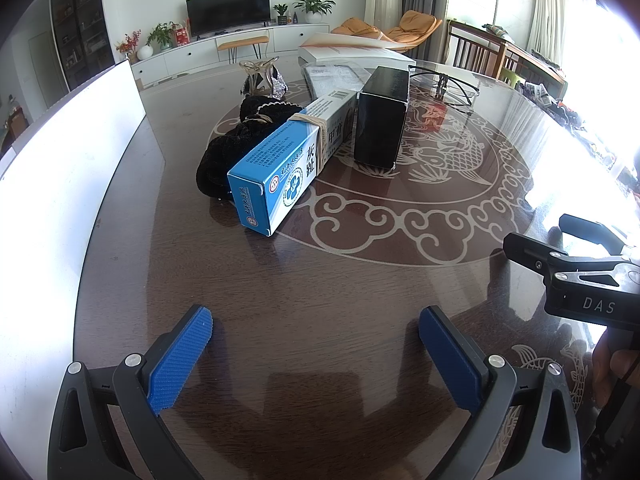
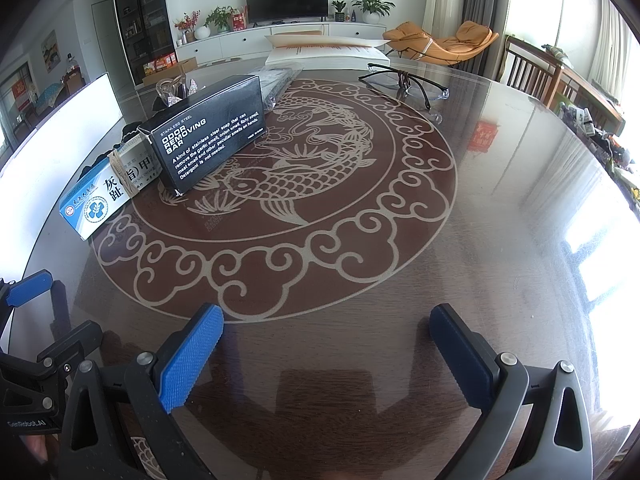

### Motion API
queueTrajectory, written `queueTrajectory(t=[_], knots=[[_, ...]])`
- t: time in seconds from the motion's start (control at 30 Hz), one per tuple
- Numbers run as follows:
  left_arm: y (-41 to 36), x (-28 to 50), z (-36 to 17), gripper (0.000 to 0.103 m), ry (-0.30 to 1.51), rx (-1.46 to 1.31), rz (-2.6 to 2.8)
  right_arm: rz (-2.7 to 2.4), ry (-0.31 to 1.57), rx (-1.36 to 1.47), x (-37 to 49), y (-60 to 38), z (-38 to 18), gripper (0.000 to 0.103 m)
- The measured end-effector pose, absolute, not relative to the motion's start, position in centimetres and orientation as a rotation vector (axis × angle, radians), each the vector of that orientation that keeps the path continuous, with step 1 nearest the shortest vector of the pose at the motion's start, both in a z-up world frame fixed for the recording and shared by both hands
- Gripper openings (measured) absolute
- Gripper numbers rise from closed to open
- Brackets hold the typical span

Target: Organize objects

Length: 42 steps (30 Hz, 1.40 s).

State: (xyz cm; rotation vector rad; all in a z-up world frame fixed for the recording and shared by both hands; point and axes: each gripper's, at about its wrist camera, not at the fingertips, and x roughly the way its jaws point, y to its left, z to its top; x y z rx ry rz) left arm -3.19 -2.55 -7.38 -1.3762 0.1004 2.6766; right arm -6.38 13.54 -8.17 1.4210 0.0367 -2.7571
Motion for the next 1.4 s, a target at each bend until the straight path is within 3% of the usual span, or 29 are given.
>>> queueTrajectory(t=[1.1, 1.17, 1.27, 1.4], knots=[[-6.4, -3.6, -7.5, 0.103, 0.036, -1.422, 2.763, -2.758, 0.040, 1.421, -6.4, 13.5, -8.1, 0.103], [-6.4, -3.6, -7.5, 0.103, 0.036, -1.421, 2.763, -2.746, 0.018, 1.455, -7.1, 13.6, -8.0, 0.100], [-6.4, -3.6, -7.5, 0.103, 0.036, -1.421, 2.763, -2.738, -0.158, 1.395, -9.0, 13.0, -5.2, 0.094], [-6.4, -3.6, -7.5, 0.103, 0.036, -1.421, 2.763, -2.667, -0.166, 1.327, -14.0, 8.1, -0.8, 0.094]])
